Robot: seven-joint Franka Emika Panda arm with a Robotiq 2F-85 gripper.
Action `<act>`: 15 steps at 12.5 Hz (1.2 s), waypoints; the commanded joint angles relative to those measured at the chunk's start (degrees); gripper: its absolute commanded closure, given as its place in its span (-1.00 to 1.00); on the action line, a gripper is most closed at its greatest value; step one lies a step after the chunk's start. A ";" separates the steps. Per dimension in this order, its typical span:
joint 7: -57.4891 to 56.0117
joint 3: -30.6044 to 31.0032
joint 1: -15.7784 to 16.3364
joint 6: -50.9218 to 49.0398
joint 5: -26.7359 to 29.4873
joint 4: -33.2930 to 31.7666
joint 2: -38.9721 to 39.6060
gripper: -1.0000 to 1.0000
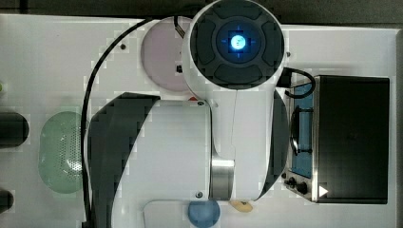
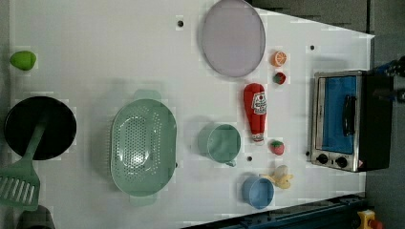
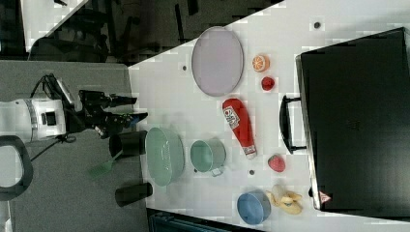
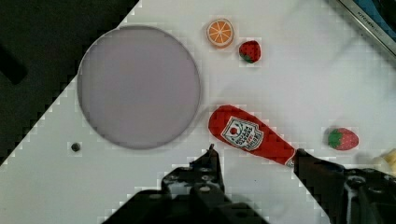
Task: Pick Ketchup from the table and place it in strainer.
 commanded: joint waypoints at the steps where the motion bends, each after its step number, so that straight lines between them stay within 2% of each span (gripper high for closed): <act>1: -0.57 2.00 -5.65 -9.47 0.91 -9.36 -13.32 -0.59; 3: -1.03 2.14 -5.54 -9.01 0.92 -10.11 -12.82 -0.99; 7: -6.90 3.35 -5.38 -4.44 0.92 -13.41 -9.56 -1.00; 15: -49.59 4.24 -5.29 16.90 0.91 -23.28 0.93 -1.00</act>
